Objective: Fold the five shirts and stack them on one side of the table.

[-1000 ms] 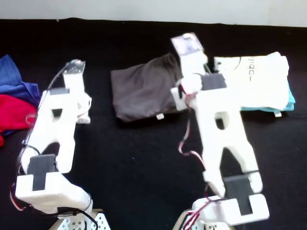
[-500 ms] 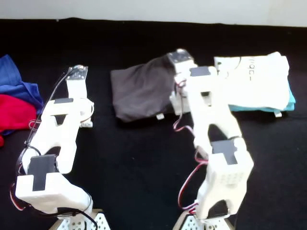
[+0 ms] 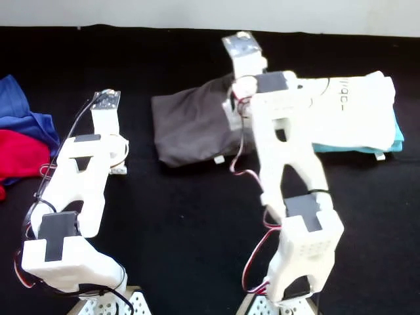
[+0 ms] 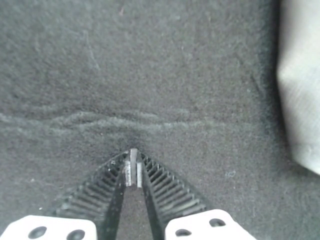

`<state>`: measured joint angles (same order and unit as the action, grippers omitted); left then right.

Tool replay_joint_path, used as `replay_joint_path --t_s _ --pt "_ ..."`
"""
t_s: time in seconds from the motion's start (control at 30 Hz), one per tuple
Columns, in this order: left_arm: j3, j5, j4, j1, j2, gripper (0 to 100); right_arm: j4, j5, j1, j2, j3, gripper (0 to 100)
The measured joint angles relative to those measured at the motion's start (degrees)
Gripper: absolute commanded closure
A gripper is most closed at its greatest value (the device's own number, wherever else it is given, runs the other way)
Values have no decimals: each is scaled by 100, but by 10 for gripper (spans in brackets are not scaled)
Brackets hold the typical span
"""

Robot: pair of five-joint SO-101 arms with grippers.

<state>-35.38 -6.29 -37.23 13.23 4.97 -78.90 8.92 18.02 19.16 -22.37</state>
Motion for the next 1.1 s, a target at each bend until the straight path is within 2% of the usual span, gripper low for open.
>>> replay_joint_path --t_s 0.13,0.33,0.63,0.83,0.9,1.03,1.1 --pt "0 0 0 0 0 990 53 -62 114 589 -88 992" --pt "0 0 0 0 0 990 53 -62 -114 1187 -88 992" --pt "53 0 0 0 18 990 44 -62 -413 1442 -141 992" --pt "53 0 0 0 26 990 -220 -62 -413 1275 -835 991" --pt "53 0 0 0 26 990 -246 -123 -413 1231 -1064 949" --pt "53 0 0 0 26 990 -246 -721 -404 1240 -1257 745" --pt "53 0 0 0 26 990 -246 -1116 -343 1301 -1345 675"
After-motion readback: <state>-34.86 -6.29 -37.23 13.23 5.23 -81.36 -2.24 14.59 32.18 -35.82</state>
